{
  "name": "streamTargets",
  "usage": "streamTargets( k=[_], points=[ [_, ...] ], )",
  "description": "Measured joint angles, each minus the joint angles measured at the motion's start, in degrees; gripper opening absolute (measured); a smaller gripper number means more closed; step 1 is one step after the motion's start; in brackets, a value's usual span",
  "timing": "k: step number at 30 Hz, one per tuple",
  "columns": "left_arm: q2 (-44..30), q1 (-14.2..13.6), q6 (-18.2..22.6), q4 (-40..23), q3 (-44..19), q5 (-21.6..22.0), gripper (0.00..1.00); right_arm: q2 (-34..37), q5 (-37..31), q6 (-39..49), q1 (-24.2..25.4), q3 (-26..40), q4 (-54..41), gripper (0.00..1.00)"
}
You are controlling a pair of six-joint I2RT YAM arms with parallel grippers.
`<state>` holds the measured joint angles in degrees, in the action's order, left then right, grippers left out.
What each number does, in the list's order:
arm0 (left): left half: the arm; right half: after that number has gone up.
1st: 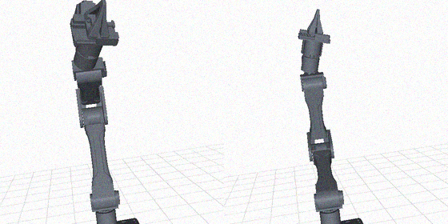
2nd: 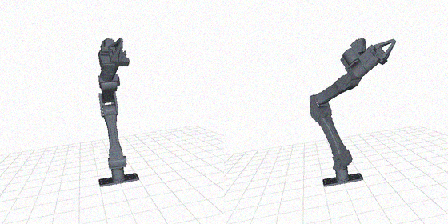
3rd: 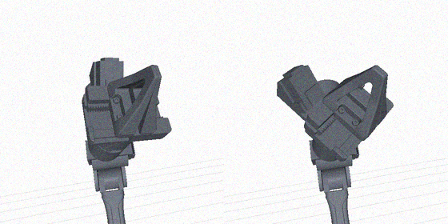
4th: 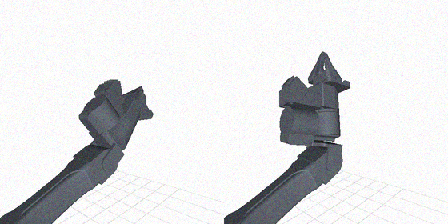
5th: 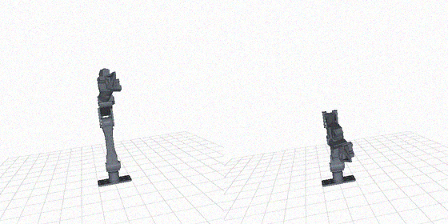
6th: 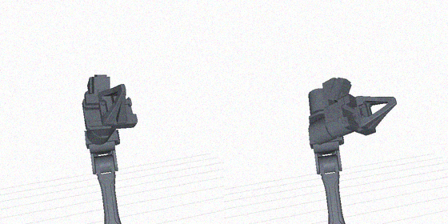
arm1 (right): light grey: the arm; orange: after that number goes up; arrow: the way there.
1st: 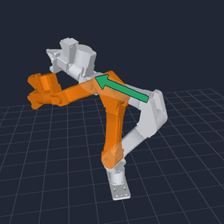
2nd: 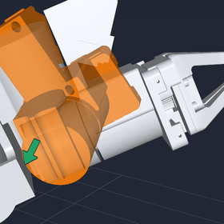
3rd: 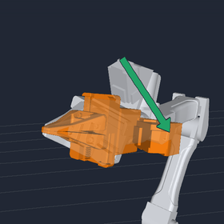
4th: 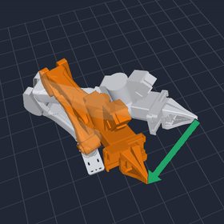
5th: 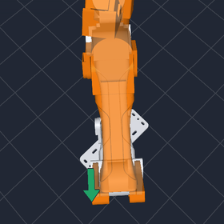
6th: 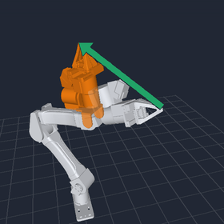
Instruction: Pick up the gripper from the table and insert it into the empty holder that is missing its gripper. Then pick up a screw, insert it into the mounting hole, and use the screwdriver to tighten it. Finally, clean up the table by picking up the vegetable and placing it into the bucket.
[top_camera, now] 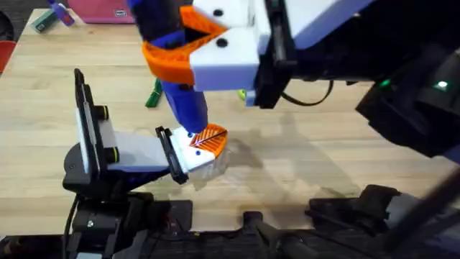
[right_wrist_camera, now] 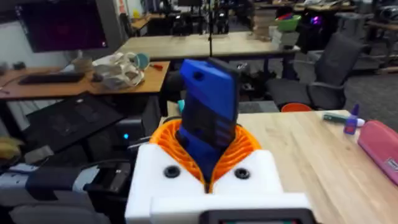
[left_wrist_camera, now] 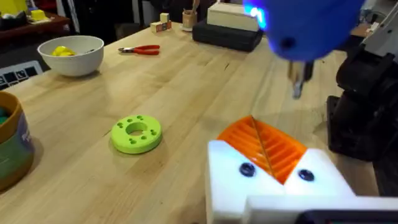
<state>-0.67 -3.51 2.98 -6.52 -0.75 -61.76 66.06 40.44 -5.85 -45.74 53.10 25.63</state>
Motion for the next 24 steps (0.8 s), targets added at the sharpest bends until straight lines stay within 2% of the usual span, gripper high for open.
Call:
streamTargets(
  k=[11, 18, 24],
  points=[
    [0.00, 0.00, 0.00, 0.00, 0.00, 0.00, 0.006, 0.98, 1.89, 1.39, 0.00, -0.59, 3.15, 0.021],
    [0.00, 0.00, 0.00, 0.00, 0.00, 0.00, 0.006, 0.98, 2.10, 0.25, 0.00, -6.58, 15.63, 0.021],
    [0.00, 0.00, 0.00, 0.00, 0.00, 0.00, 0.006, 0.99, 2.49, -1.01, 0.00, -7.88, 16.59, 0.021]
  ],
)
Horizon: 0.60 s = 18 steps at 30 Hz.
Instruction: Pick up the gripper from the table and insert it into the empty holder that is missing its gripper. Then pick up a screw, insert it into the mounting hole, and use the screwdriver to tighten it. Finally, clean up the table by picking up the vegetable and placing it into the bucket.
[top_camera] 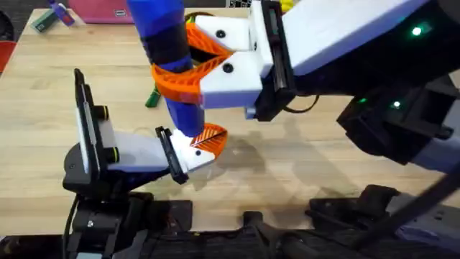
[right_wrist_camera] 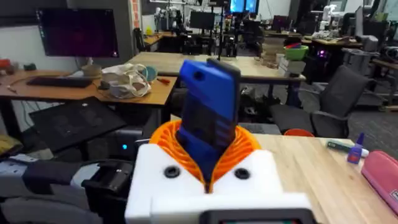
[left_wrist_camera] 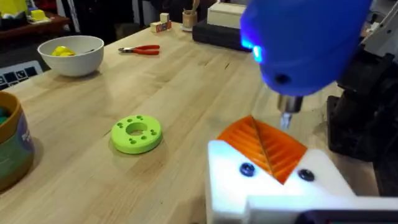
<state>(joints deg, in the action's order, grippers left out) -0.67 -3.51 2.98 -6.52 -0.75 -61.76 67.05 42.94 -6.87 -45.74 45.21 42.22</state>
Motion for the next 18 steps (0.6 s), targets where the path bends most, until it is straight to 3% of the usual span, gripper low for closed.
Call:
streamTargets(
  k=[18],
  points=[
    [0.00, 0.00, 0.00, 0.00, 0.00, 0.00, 0.006, 2.83, 0.04, -0.42, 0.00, -0.02, 3.14, 0.021]
  ],
)
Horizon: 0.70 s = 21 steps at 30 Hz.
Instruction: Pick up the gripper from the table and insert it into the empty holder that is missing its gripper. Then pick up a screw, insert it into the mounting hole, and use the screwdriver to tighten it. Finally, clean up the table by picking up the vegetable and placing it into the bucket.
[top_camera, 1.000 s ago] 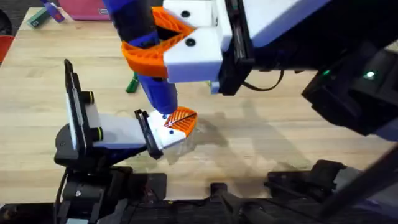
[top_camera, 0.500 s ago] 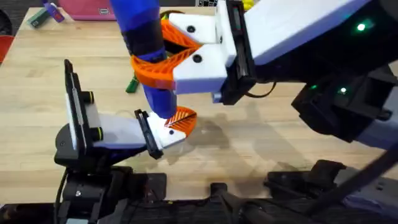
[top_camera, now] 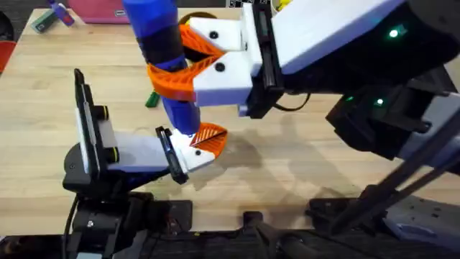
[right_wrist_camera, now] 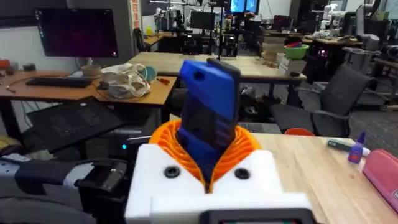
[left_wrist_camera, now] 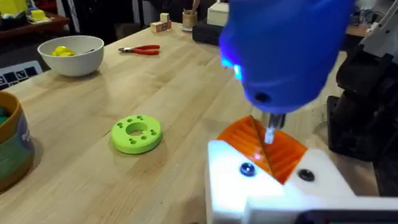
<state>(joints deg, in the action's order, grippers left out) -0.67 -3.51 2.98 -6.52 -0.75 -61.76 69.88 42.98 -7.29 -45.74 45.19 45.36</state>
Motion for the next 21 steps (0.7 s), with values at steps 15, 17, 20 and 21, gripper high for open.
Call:
streamTargets(
  k=[15, 17, 20, 21],
  points=[
    [0.00, 0.00, 0.00, 0.00, 0.00, 0.00, 0.006, 3.00, 1.13, 0.00, 0.00, 0.00, 3.39, 0.021],
    [0.00, 0.00, 0.00, 0.00, 0.00, 0.00, 0.006, 3.00, 1.65, 0.01, -0.02, 0.00, 3.56, 0.021],
    [0.00, 0.00, 0.00, 0.00, 0.00, 0.00, 0.006, 3.00, 2.22, 0.00, -0.02, 0.00, 3.55, 0.021],
    [0.00, 0.00, 0.00, 0.00, 0.00, 0.00, 0.006, 2.99, 2.34, 0.02, -0.02, 0.00, 3.55, 0.021]
  ],
)
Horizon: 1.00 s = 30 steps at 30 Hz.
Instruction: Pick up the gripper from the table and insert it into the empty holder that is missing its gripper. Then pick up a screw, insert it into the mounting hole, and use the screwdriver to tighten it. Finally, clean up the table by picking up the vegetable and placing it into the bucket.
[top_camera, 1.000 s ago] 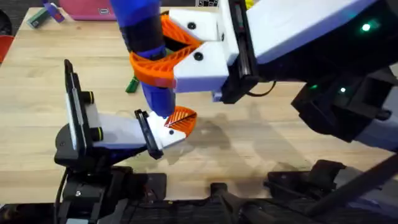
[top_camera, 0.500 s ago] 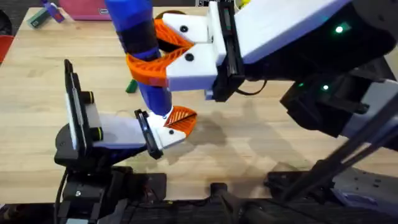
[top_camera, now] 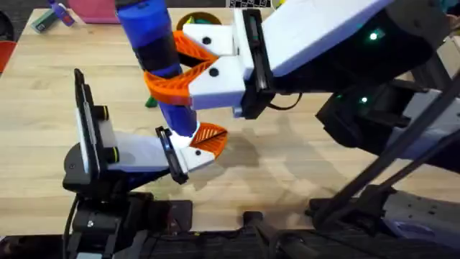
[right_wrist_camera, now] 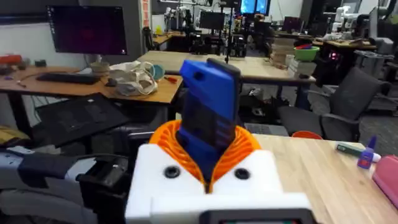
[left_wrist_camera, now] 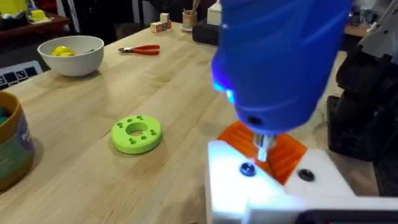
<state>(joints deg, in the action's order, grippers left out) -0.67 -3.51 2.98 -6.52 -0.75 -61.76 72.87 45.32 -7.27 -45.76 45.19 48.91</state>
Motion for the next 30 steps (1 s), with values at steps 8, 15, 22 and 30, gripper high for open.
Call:
streamTargets(
  k=[8, 15, 22, 30],
  points=[
    [0.00, 0.00, 0.00, 0.00, 0.00, 0.00, 0.006, 0.02, 0.24, 0.04, 0.02, 0.00, -0.01, 0.021],
    [0.00, 0.00, 0.00, 0.02, 0.00, 0.00, 0.006, 0.02, 0.63, 0.40, 0.02, 0.00, -0.01, 0.021],
    [0.00, 0.00, 0.00, 0.00, 0.00, 0.00, 0.006, 0.02, 0.65, 1.32, 0.02, 0.00, -0.63, 0.021],
    [0.00, 0.00, 0.00, 0.00, 0.00, 0.00, 0.006, 0.85, 0.71, 1.81, 0.01, 0.00, -0.79, 0.021]
  ],
)
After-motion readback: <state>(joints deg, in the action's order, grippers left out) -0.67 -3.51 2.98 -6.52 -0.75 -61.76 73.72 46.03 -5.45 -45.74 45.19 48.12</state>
